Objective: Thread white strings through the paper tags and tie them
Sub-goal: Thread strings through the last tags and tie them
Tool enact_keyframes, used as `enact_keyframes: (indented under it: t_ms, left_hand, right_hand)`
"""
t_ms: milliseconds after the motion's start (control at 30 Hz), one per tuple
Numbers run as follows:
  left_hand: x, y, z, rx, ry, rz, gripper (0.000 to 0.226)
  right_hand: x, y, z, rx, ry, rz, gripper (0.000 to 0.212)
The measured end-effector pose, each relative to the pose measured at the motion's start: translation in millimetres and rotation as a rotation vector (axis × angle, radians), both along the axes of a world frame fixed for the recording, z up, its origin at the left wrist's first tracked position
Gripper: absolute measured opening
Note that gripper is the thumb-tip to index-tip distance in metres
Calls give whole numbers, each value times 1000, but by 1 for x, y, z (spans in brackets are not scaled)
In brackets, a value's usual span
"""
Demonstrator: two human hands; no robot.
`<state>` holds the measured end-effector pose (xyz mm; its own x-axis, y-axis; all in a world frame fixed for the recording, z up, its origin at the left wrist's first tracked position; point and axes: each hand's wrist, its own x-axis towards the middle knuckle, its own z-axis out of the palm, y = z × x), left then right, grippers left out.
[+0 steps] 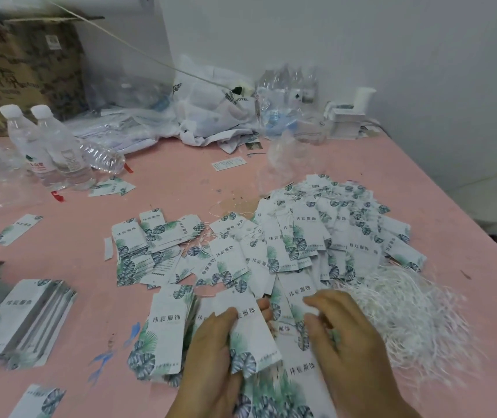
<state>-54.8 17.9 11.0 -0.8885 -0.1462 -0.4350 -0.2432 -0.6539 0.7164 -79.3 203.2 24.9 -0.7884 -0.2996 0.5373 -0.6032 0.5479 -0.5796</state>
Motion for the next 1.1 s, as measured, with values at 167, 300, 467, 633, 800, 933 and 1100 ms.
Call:
enact_keyframes:
  t_ms: [167,300,467,633,800,933,1100]
  left_hand:
    - [-1,7,-10,54,66,-25,39]
    - [3,12,-5,42,95,-71,40]
    - [4,12,-2,58,82,-52,35]
    - [6,10,-2,79,95,-61,38]
    - [5,12,-6,107,73,-72,41]
    - [6,16,-1,135,76,-73,37]
    - [7,19,4,269,139,-88,41]
  right_hand:
    - [-31,51,5,204,-159,-538,27]
    - [-38,61,3,386,-295,-608,12]
    - [-37,63,6,329,-241,-566,13]
    - [-36,62,5,-8,-251,-449,23]
    - [-39,67,8,-196,-177,-480,26]
    - [-36,63,17,-358,18,-458,14]
    - [-23,35,27,-548,104,-382,9]
